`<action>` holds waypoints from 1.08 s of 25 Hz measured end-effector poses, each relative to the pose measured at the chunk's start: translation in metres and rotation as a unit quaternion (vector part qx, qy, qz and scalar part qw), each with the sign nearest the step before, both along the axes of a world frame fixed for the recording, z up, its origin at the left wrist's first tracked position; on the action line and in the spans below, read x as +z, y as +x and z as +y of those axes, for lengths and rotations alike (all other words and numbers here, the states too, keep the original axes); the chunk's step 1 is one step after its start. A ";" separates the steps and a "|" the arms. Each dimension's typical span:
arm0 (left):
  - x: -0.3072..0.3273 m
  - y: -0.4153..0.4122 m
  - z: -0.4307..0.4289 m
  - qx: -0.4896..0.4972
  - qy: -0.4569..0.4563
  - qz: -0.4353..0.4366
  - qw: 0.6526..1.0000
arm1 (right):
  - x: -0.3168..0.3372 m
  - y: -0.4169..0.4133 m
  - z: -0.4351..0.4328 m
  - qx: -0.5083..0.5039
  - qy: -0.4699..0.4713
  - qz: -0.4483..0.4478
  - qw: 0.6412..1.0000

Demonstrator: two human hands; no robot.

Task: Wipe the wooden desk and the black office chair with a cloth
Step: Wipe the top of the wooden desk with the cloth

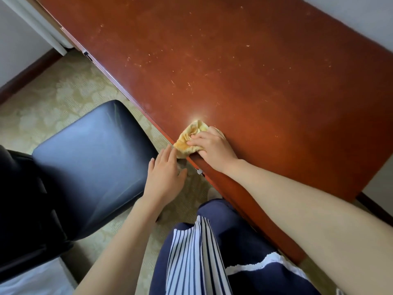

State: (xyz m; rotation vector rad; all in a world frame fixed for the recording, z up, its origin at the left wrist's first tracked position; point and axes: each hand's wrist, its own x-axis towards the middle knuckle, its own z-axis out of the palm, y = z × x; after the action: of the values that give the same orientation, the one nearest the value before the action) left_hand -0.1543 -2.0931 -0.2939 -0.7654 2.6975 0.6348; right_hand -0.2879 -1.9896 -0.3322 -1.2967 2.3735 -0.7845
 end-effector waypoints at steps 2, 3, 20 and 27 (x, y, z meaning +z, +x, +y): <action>0.001 -0.014 -0.014 0.005 0.004 0.001 1.000 | 0.000 -0.012 -0.022 -0.010 0.005 -0.006 1.000; 0.001 -0.019 -0.018 0.002 0.006 0.001 1.000 | 0.000 -0.015 -0.027 -0.020 0.007 -0.003 1.000; -0.007 -0.143 -0.071 -0.302 0.021 -0.049 0.952 | 0.006 0.016 0.009 -0.269 -0.009 0.040 0.962; -0.016 -0.164 -0.032 -0.399 0.006 -0.060 0.915 | 0.017 0.038 0.070 -0.276 0.036 0.018 0.960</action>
State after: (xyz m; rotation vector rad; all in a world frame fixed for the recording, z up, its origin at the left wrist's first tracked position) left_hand -0.3181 -2.1255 -0.3096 0.3171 2.5557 0.3697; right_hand -0.2495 -1.9200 -0.3151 -0.6147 2.7999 -0.8094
